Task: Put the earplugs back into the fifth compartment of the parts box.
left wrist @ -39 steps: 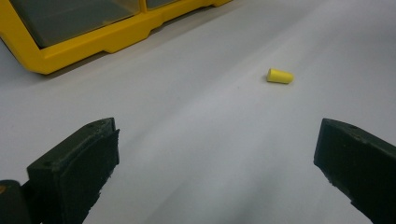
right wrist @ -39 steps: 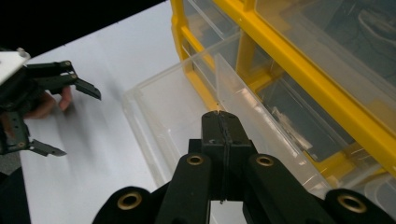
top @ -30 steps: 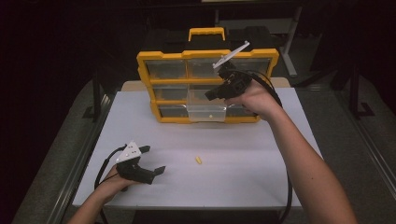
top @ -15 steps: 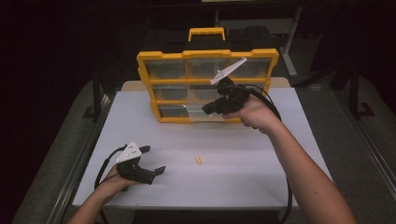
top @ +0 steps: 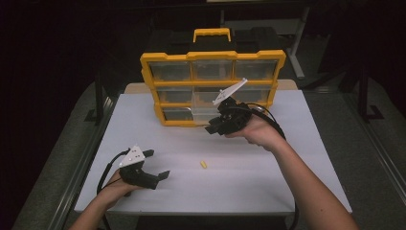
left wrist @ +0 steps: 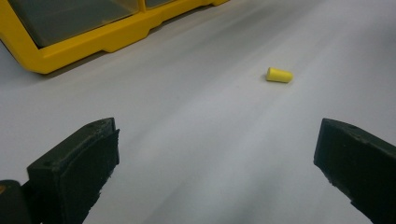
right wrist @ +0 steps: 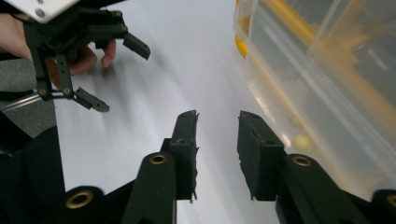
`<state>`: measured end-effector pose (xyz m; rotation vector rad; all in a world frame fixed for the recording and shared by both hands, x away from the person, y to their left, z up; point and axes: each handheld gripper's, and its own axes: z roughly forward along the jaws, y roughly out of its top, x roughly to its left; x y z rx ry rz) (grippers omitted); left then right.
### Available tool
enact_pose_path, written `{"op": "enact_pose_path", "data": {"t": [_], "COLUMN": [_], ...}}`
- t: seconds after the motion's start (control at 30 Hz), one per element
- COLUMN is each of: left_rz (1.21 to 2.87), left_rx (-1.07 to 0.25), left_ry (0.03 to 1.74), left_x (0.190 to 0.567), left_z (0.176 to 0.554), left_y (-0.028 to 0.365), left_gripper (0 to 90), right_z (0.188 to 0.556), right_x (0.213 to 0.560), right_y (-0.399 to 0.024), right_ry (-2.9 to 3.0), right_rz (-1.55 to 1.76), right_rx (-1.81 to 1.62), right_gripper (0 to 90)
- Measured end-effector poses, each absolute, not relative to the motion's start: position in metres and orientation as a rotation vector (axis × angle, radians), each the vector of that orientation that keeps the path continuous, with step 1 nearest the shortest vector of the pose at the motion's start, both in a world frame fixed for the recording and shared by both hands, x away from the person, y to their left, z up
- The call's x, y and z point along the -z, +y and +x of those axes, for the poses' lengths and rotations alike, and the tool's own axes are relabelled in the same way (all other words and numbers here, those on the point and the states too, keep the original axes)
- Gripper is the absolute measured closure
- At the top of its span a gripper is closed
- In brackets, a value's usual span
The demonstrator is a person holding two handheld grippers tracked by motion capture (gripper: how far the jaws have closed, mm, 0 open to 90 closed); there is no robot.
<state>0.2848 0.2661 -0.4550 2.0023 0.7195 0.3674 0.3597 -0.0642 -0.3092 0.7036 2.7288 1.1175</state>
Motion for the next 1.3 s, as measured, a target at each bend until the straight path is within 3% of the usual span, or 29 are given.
{"op": "enact_pose_path", "data": {"t": [0.5,1.3], "left_rz": [2.002,2.012], "left_rx": [-0.366,-0.369], "left_ry": [0.718,0.704], "left_x": [0.455,0.455], "left_z": [0.285,0.284], "left_y": [0.266,0.265], "left_gripper": [0.0,0.0], "right_z": [0.352,0.349], "right_x": [0.348,0.411], "right_y": [-0.057,-0.038], "right_ry": [2.750,2.804], "right_rz": [0.724,0.799], "right_rx": [-1.104,-1.050], "right_gripper": [55.1,56.4]}}
